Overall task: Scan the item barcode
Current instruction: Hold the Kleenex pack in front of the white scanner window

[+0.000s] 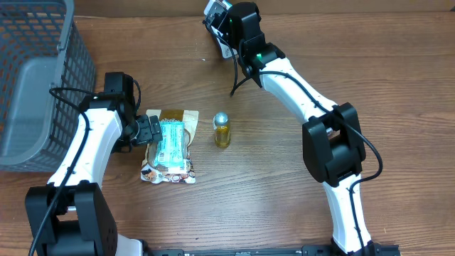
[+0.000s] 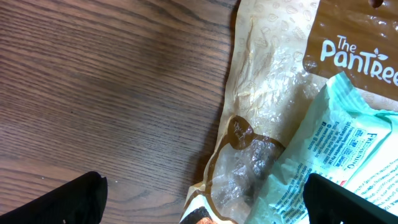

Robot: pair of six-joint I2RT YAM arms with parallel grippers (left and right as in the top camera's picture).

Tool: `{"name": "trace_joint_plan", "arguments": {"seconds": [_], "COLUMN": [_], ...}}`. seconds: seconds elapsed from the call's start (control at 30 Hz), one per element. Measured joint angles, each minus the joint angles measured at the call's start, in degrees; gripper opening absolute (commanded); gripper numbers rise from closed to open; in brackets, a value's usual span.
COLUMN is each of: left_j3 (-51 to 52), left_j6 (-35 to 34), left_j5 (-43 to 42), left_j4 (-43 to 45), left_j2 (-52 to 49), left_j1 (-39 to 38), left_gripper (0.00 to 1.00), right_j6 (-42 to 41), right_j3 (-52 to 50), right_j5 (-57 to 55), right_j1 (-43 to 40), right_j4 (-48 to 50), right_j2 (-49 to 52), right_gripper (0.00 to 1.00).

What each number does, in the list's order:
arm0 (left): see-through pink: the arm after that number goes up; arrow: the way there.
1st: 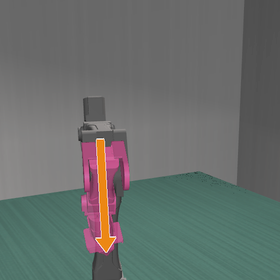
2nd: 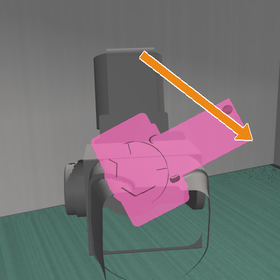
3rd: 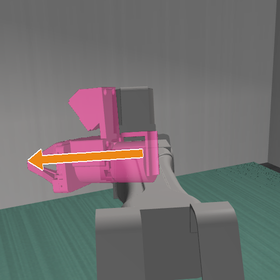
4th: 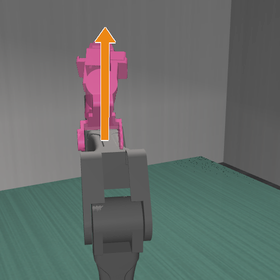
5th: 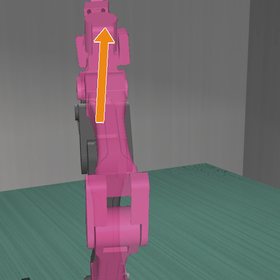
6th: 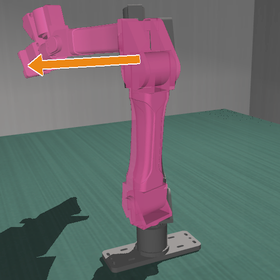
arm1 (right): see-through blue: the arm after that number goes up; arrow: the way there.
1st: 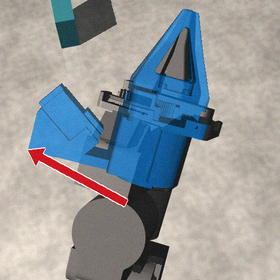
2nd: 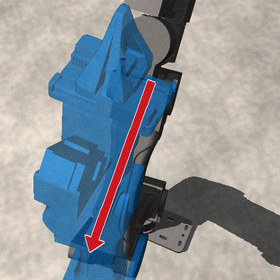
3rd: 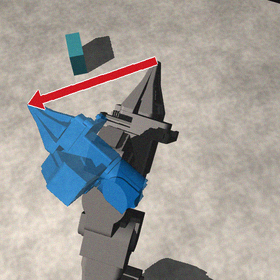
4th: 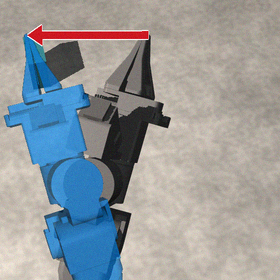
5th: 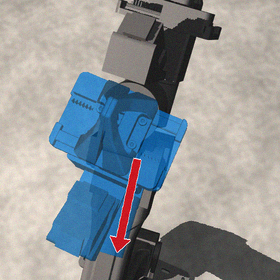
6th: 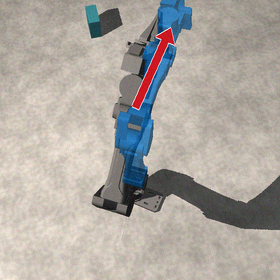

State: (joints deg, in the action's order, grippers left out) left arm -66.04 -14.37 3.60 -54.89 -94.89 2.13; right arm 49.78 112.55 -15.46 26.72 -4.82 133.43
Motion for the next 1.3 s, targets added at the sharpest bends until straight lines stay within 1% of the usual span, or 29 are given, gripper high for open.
{"name": "trace_joint_plan", "arguments": {"seconds": [0.4, 0.63, 0.9, 1.3], "left_j3": [0.00, 0.00, 0.00, 0.00], "left_j6": [0.00, 0.00, 0.00, 0.00], "left_j5": [0.00, 0.02, 0.00, 0.00], "left_j4": [0.00, 0.00, 0.00, 0.00], "left_j2": [0.00, 0.00, 0.00, 0.00], "left_j1": [0.00, 0.00, 0.00, 0.00], "left_gripper": [1.00, 0.99, 1.00, 0.99], "right_j6": [0.22, 0.20, 0.17, 0.13], "right_j3": [0.00, 0.00, 0.00, 0.00], "right_j5": [-0.76, -3.06, -4.74, -5.38], "right_j1": [0.00, 0.00, 0.00, 0.00], "right_j4": [3.23, 7.23, 7.82, 8.26], "right_j2": [0.44, 3.96, 6.64, 6.82], "right_gripper": [0.04, 0.04, 0.04, 0.04]}}
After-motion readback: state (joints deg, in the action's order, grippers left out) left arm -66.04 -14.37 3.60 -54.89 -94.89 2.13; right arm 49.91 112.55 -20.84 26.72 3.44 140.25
